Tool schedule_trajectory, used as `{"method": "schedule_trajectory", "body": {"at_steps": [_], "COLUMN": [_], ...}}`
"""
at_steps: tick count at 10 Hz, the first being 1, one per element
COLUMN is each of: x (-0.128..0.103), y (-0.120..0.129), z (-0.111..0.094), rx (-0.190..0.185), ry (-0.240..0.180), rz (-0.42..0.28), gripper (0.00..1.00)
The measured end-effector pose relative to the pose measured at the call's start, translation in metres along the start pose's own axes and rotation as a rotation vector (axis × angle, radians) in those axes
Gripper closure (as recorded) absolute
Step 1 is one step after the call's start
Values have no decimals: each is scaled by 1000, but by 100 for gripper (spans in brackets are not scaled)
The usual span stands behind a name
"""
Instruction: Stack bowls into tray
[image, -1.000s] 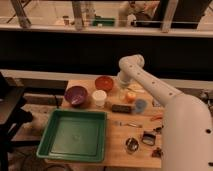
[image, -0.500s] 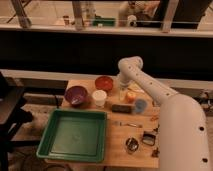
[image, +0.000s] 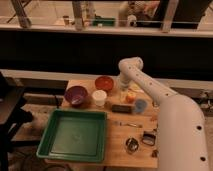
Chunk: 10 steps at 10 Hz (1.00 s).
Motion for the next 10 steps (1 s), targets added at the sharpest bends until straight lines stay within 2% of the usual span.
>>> {"method": "schedule_trajectory", "body": {"at_steps": [2, 3, 4, 8, 10], "x": [-9, -14, -16, -11, -15], "y": [-4, -7, -9, -13, -17], "z": [-8, -17, -18, -11, -8], "rx": [34, 63, 69, 61, 61], "ry": [9, 7, -2, -102, -142], "rz": [-30, -59, -69, -86, -119], "gripper": [20, 20, 20, 20, 20]}}
